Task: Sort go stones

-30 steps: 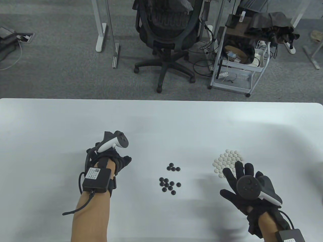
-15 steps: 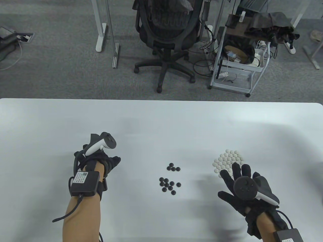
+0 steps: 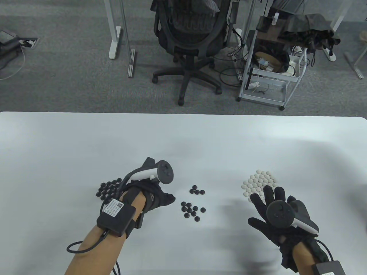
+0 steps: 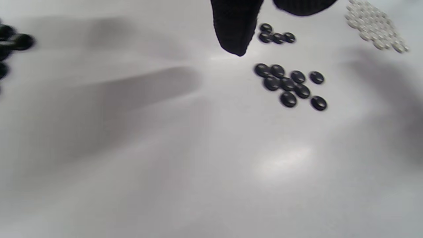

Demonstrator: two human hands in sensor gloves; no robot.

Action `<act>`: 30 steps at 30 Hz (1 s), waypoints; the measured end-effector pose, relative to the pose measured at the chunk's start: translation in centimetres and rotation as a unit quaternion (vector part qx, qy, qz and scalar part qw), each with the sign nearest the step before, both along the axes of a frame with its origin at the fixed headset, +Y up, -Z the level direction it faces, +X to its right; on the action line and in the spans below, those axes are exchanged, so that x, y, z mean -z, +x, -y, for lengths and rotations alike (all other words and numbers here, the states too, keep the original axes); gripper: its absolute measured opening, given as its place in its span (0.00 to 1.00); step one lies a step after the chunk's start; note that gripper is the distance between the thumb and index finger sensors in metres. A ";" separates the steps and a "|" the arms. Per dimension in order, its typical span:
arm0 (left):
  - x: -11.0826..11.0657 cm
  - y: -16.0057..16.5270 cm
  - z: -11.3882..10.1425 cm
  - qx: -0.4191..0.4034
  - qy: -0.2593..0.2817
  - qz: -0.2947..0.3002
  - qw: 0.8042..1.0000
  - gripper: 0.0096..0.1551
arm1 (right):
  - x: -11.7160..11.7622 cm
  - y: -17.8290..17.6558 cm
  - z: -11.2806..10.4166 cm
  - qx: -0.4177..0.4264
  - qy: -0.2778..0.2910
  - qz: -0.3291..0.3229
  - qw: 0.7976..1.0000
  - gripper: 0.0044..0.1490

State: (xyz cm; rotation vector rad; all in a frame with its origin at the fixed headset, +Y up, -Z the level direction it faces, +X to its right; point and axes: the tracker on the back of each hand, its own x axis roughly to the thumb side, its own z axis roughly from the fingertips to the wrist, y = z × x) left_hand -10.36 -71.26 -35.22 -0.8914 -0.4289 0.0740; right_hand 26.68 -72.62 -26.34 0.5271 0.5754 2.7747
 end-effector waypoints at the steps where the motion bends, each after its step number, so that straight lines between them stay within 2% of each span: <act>1: -0.1 0.6 0.1 0.001 -0.001 0.009 1.000 0.39 | 0.0 0.0 0.0 0.000 0.000 0.000 1.000 0.52; 7: -0.2 4.0 1.7 0.003 -0.009 0.048 0.999 0.39 | 0.0 0.1 -0.1 0.001 -0.001 0.002 1.000 0.52; 13: 0.0 3.7 3.1 0.042 -0.007 0.044 0.998 0.38 | -0.1 0.2 -0.1 0.001 -0.003 0.003 1.000 0.52; 18: 1.5 -1.0 2.6 0.068 0.004 -0.040 0.997 0.39 | -0.1 0.3 -0.2 0.003 -0.003 0.002 1.000 0.52; 24: 2.2 -6.5 2.2 0.091 0.001 -0.129 0.987 0.40 | -0.1 0.3 -0.2 0.004 -0.006 0.001 1.000 0.52; 30: 2.1 -9.4 2.1 0.102 0.006 -0.169 0.980 0.41 | -0.2 0.1 -0.1 -0.002 -0.011 -0.003 1.000 0.51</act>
